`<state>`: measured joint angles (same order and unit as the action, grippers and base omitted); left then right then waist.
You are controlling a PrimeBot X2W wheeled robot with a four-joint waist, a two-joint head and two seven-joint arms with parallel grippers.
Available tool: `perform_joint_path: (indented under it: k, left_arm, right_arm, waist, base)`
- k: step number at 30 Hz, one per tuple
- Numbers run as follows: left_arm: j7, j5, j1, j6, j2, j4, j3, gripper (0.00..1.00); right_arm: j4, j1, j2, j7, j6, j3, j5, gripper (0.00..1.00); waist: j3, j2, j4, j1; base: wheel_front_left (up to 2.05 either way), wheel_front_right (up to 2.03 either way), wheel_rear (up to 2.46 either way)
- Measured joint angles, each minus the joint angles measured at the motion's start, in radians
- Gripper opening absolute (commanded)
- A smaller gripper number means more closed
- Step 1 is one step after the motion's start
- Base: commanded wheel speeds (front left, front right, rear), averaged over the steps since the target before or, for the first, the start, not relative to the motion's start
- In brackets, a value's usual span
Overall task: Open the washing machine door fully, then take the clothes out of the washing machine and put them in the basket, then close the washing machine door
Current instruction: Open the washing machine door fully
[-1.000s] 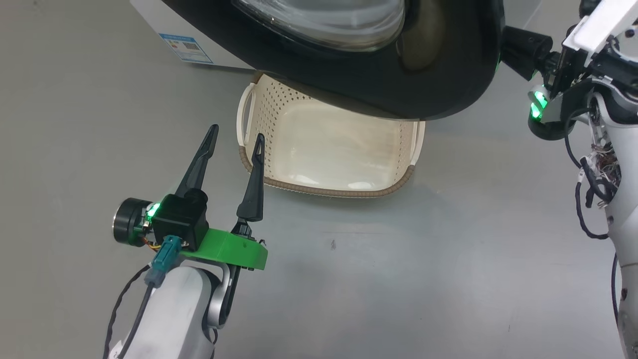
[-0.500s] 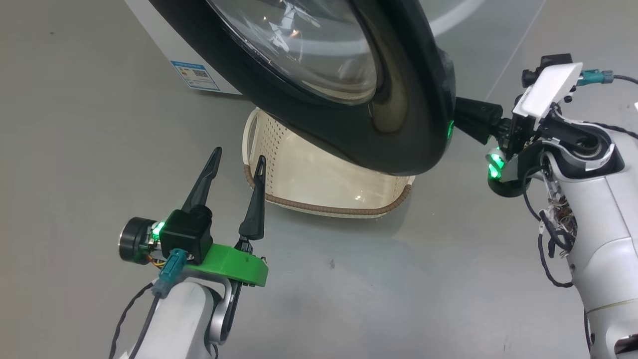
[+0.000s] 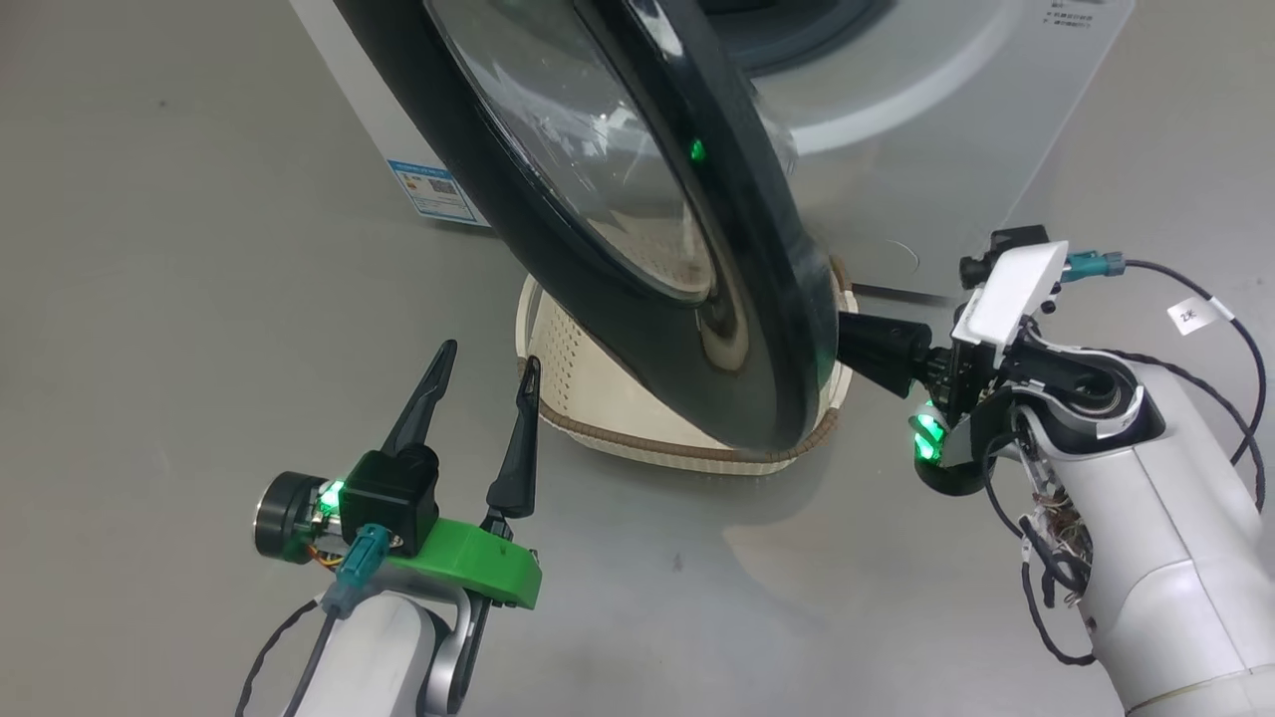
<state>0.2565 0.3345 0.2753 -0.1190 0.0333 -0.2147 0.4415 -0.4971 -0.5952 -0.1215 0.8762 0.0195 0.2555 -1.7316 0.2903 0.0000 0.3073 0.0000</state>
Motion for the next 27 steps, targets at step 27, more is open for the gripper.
perform_joint_path:
  k: [27]
  left_arm:
    - [0.0, 0.016, -0.046, 0.0, 0.001, -0.024, 0.027, 1.0]
  right_arm:
    - [0.106, 0.117, 0.047, 0.008, -0.015, 0.104, -0.03, 0.0]
  waist:
    - [-0.08, 0.0, 0.134, 0.0]
  base:
    - [0.0, 0.0, 0.0]
